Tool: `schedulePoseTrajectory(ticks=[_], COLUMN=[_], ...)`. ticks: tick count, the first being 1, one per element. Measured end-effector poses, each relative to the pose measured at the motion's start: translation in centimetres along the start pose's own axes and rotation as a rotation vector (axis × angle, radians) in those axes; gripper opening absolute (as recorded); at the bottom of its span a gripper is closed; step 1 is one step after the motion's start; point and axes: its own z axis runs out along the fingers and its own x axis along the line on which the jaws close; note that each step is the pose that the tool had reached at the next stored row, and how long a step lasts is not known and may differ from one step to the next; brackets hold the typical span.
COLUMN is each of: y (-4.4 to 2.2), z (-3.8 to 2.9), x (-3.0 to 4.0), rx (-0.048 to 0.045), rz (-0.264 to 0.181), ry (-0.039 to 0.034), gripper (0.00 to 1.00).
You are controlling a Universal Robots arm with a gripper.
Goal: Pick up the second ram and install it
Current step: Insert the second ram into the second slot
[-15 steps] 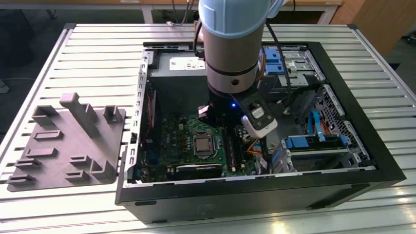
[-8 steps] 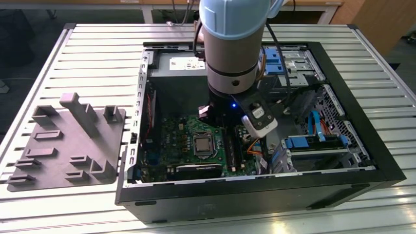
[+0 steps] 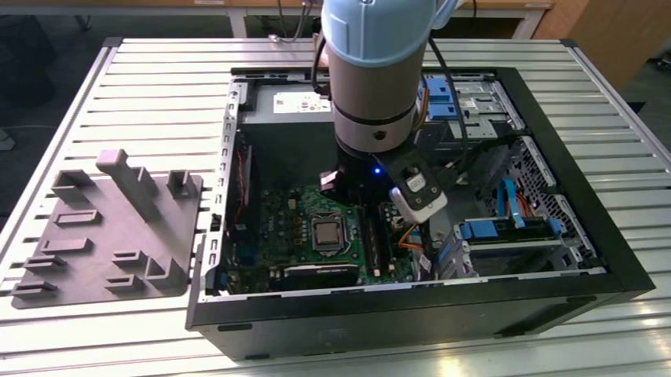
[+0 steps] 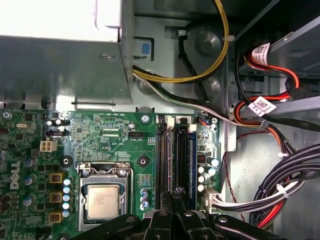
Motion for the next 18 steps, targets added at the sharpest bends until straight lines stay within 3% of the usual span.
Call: schedulePoseTrajectory(ticks=[18], y=[-0.02], z=[0.23], x=[0.03], rx=[0.0009], rz=[0.005], ry=[-0.0002], gripper=[0.12])
